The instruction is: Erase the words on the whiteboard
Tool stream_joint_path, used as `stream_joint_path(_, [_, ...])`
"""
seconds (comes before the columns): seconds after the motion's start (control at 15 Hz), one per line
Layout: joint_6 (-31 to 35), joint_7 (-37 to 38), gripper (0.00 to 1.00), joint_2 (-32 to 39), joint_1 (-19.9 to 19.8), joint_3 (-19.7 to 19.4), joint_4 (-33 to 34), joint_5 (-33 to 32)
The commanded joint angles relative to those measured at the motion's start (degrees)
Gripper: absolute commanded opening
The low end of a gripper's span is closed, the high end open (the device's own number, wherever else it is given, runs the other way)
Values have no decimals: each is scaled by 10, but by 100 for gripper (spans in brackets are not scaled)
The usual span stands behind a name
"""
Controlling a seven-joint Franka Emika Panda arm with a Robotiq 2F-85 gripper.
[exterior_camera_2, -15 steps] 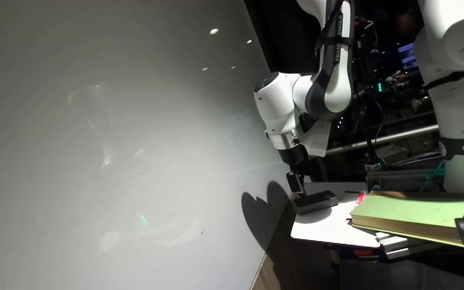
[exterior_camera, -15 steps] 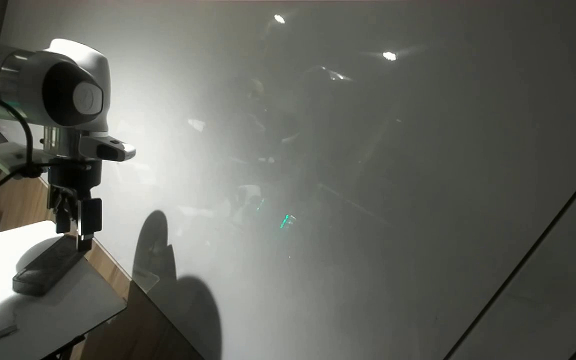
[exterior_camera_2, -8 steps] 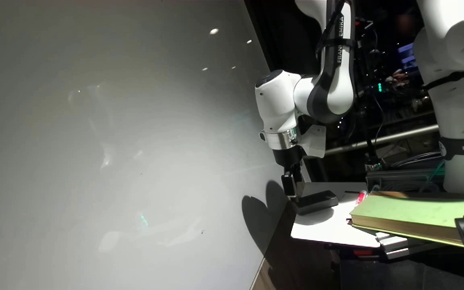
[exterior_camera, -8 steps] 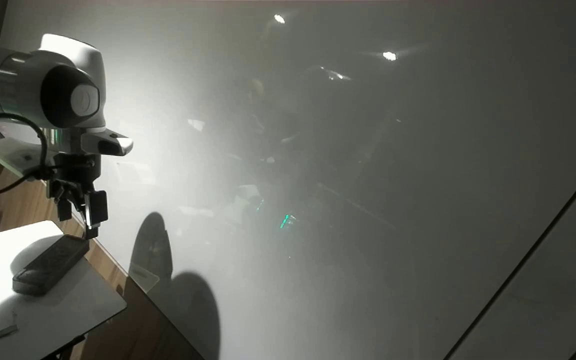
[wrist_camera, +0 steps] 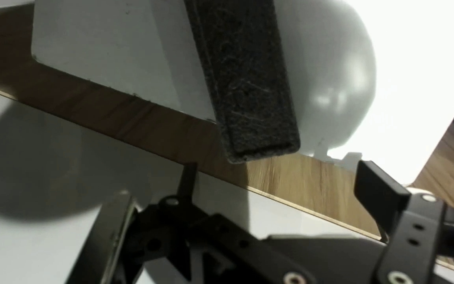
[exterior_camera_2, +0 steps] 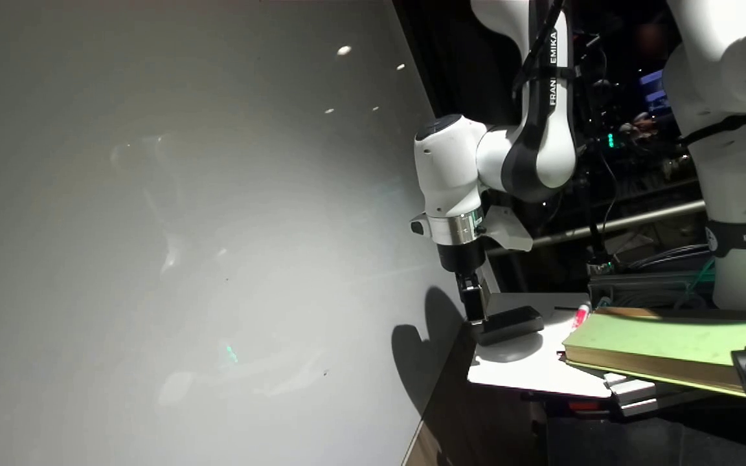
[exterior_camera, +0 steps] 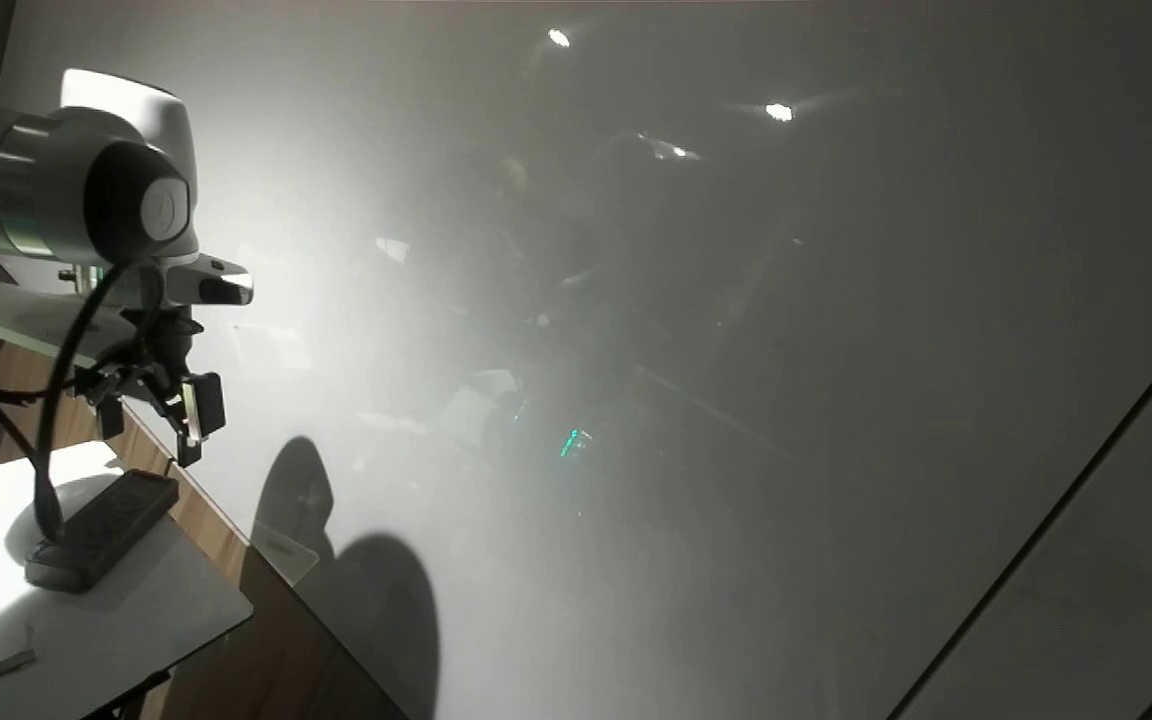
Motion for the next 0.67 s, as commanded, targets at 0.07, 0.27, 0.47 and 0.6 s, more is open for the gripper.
stream_joint_path(0.07, [30,-45,100,28,-12,-22,0,-41])
stream_joint_path(0.27, [35,-45,100,43,-21,-28,0,-73])
stream_joint_path(0.47, [35,-38,100,54,-29,-30,0,-98])
stream_joint_path(0.6, [34,-33,74,59,-33,-30,0,-111])
